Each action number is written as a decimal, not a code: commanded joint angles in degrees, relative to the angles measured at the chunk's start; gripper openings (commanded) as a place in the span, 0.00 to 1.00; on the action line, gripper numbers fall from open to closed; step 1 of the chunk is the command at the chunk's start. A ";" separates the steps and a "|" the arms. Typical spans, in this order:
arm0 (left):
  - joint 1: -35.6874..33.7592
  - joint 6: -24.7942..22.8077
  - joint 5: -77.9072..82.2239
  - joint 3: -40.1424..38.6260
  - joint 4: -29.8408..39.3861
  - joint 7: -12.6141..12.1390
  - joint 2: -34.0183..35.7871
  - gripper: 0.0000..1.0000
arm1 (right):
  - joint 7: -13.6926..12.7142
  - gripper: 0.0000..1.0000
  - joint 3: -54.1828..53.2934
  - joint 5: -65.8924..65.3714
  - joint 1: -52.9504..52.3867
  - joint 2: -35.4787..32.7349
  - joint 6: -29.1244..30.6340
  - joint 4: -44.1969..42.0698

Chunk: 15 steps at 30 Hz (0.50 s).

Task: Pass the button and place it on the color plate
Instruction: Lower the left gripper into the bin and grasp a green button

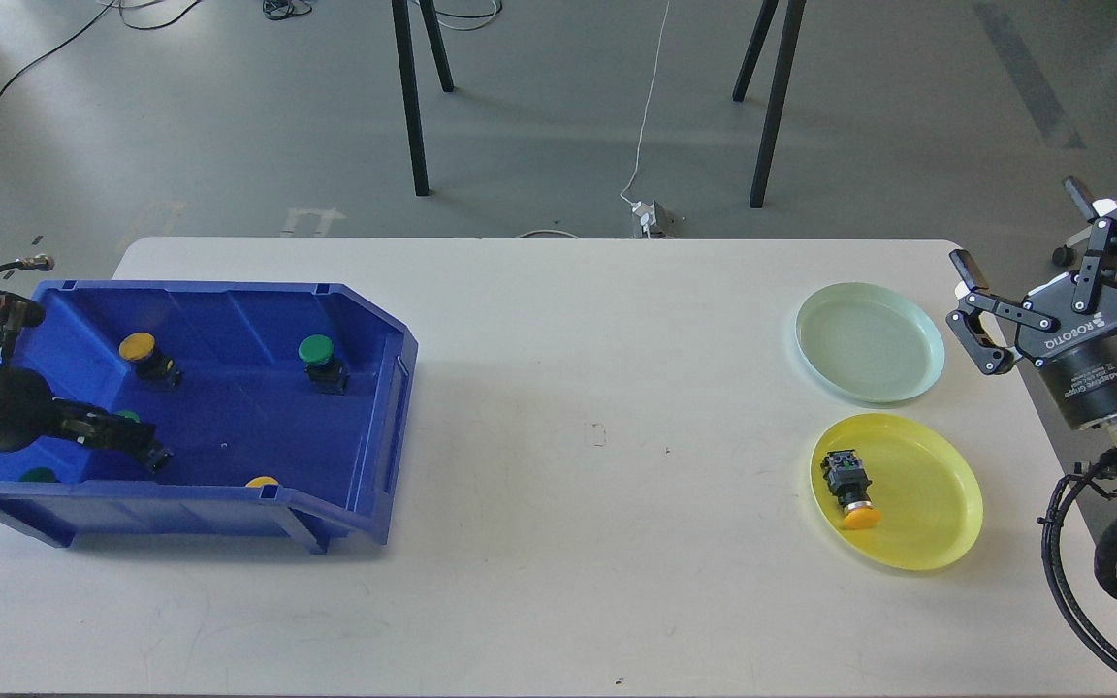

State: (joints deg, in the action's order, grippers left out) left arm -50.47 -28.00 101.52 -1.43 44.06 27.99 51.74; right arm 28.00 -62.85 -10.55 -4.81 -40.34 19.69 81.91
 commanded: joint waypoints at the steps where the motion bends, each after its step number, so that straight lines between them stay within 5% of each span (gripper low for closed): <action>1: 0.11 0.00 -0.19 -0.07 -0.11 0.01 -0.67 0.84 | 0.00 0.98 0.01 0.00 0.15 0.00 0.00 0.00; 15: 1.51 0.00 -0.89 -0.07 -7.32 0.01 -6.03 0.81 | 0.00 0.98 -0.08 0.00 1.47 0.00 0.08 0.00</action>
State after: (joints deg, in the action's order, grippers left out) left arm -49.64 -28.00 100.72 -1.50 37.12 27.99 46.01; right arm 28.00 -62.87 -10.55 -3.49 -40.34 19.76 81.92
